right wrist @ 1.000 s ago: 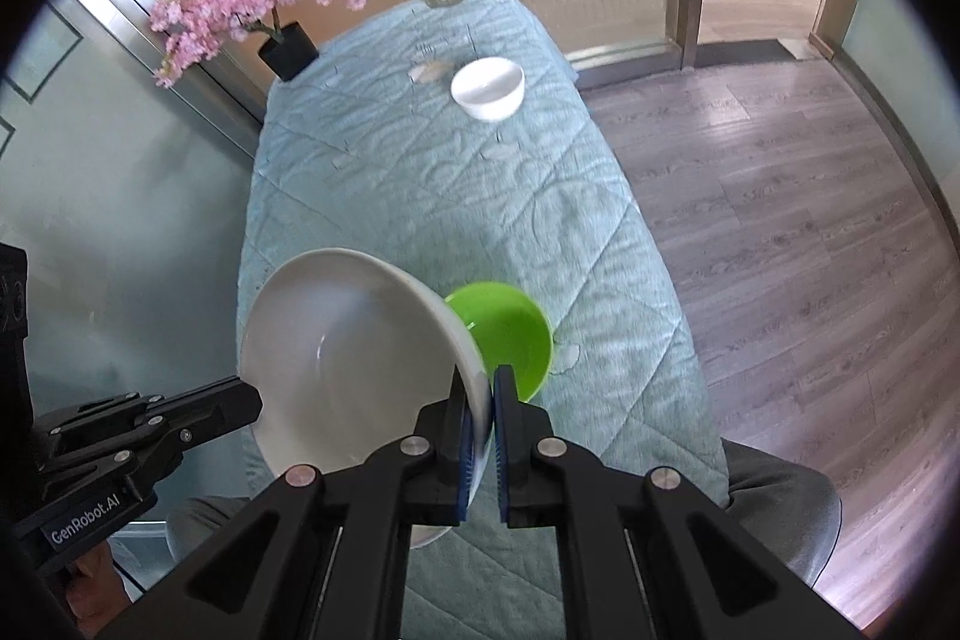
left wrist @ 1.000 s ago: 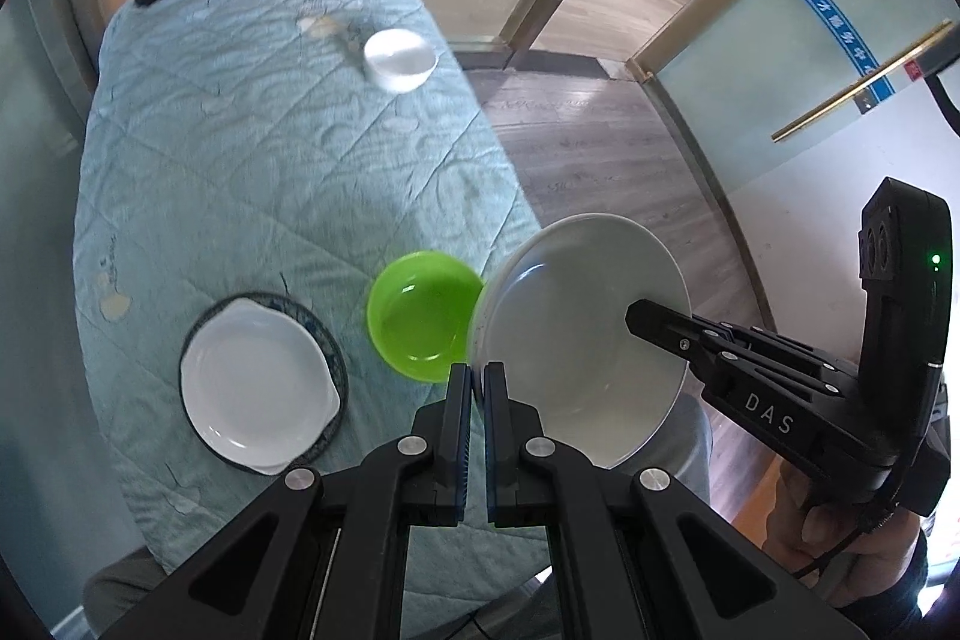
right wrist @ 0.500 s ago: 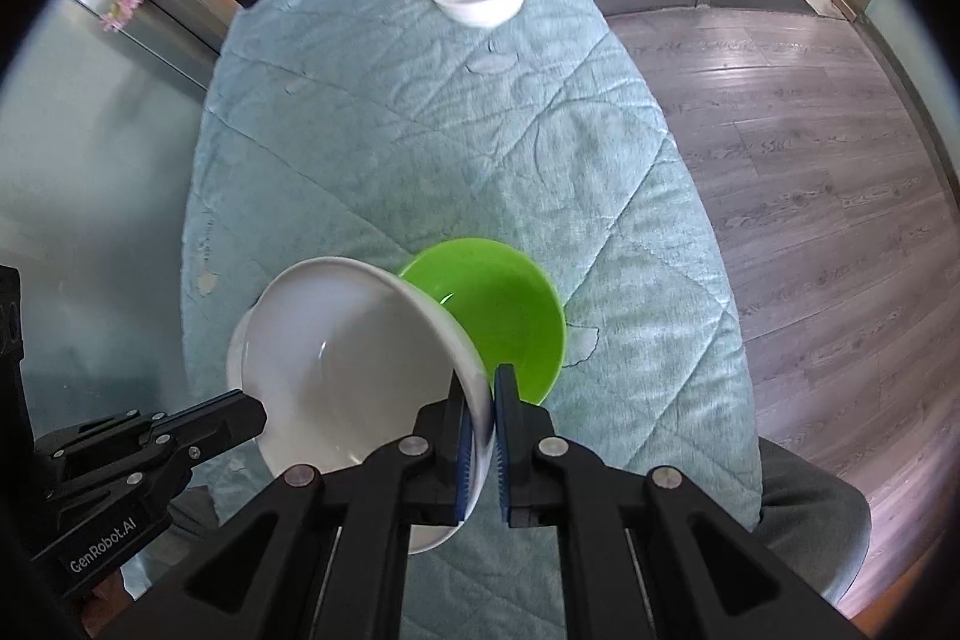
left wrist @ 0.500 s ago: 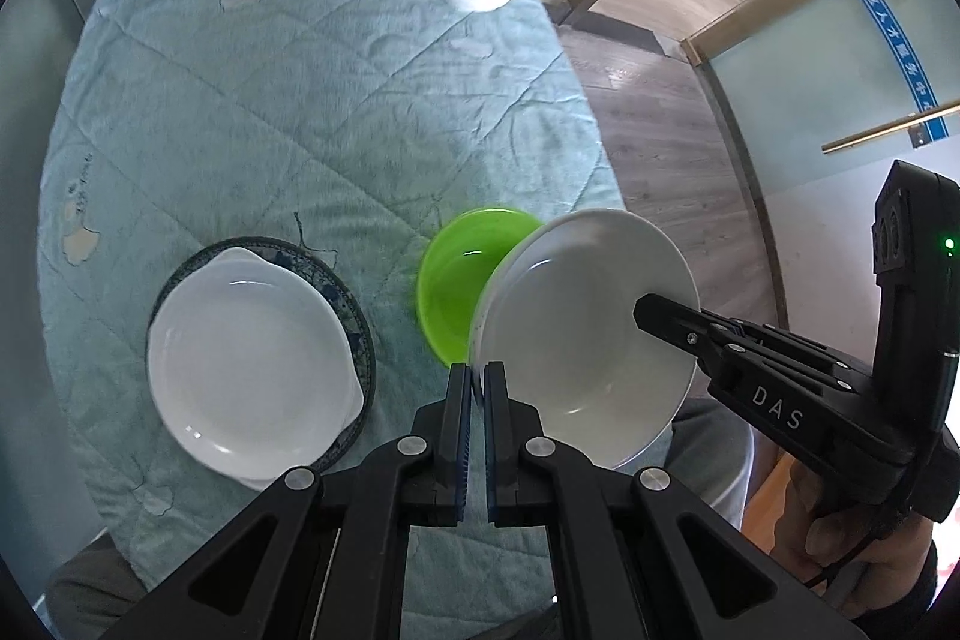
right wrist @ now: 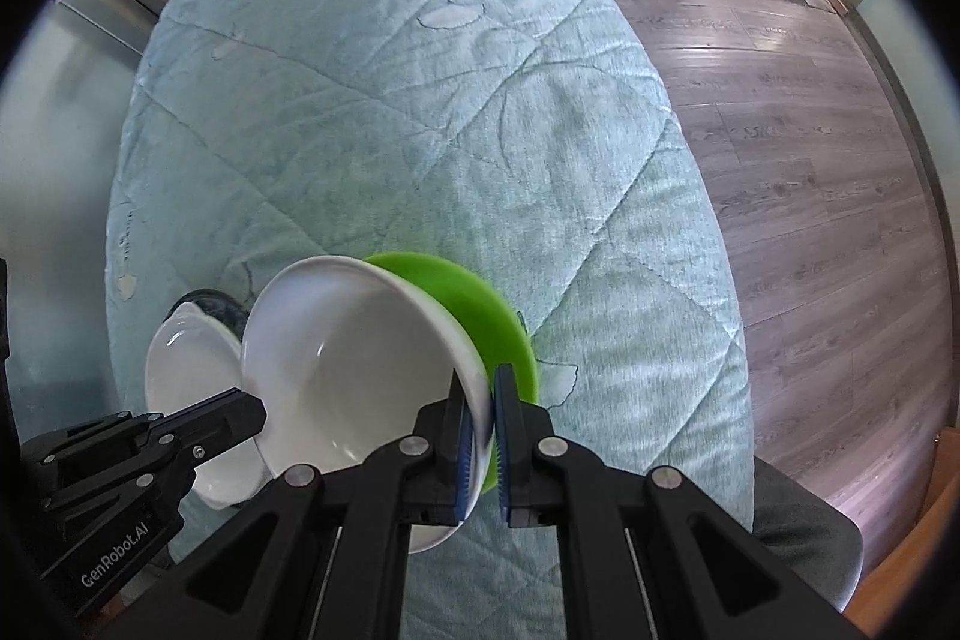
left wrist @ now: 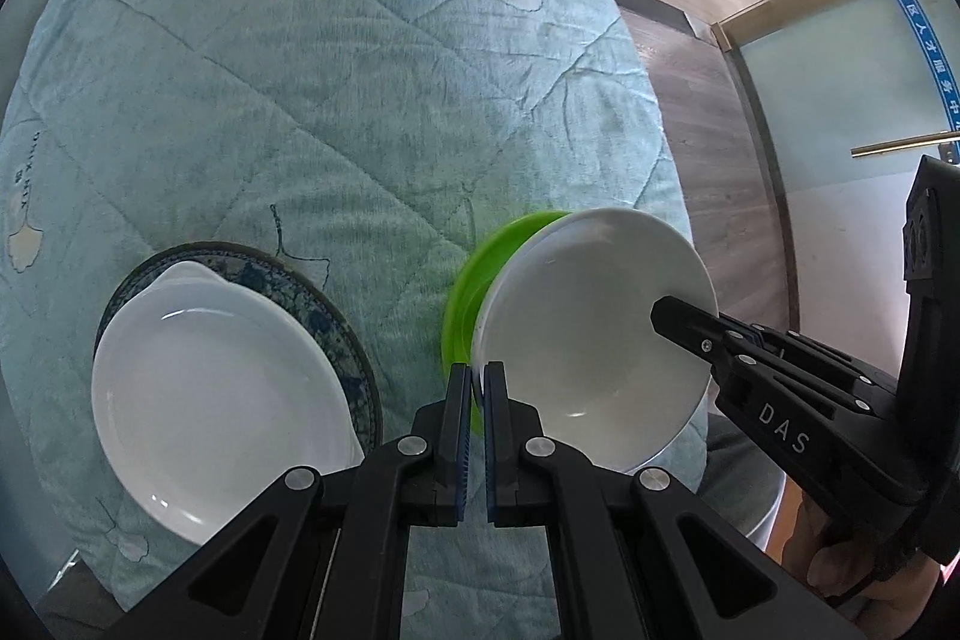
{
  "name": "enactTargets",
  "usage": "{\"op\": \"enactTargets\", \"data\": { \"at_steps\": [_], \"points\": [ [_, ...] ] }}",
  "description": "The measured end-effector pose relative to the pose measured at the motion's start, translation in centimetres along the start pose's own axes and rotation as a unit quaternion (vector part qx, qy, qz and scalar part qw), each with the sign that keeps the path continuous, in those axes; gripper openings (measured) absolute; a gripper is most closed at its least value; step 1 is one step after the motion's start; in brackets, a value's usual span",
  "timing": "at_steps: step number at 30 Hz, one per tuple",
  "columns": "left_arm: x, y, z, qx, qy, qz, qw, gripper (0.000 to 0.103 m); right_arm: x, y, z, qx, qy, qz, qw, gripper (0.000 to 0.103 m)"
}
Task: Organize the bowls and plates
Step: 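Lower the white bowl into the green bowl with the left gripper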
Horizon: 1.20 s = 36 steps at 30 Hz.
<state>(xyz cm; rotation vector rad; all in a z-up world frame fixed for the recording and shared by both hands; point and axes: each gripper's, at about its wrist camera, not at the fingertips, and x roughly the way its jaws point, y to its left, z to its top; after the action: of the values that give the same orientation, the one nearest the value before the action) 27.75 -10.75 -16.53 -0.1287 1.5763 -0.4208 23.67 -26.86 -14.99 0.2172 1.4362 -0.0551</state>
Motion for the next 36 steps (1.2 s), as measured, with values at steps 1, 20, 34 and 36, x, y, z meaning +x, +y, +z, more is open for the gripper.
{"op": "enactTargets", "data": {
  "at_steps": [1,20,34,36],
  "points": [
    [0.3,0.1,0.2,-0.001,0.003,0.001,1.0,0.0,0.2,0.1,0.1,-0.001,0.001,-0.003,1.0,0.006],
    [2.7,1.9,0.1,-0.032,0.029,-0.03,0.9986,0.0,2.6,0.8,-0.1,0.005,0.012,-0.045,0.999,0.005],
    [-1.0,2.3,-1.4,-0.004,-0.016,0.011,0.9998,0.0,2.4,0.7,-0.2,0.028,0.02,-0.038,0.999,0.006],
    [-2.5,2.2,-2.0,0.002,-0.04,0.028,0.9988,0.0,2.0,0.5,-0.2,0.031,0.019,-0.033,0.999,0.012]
  ]
}}
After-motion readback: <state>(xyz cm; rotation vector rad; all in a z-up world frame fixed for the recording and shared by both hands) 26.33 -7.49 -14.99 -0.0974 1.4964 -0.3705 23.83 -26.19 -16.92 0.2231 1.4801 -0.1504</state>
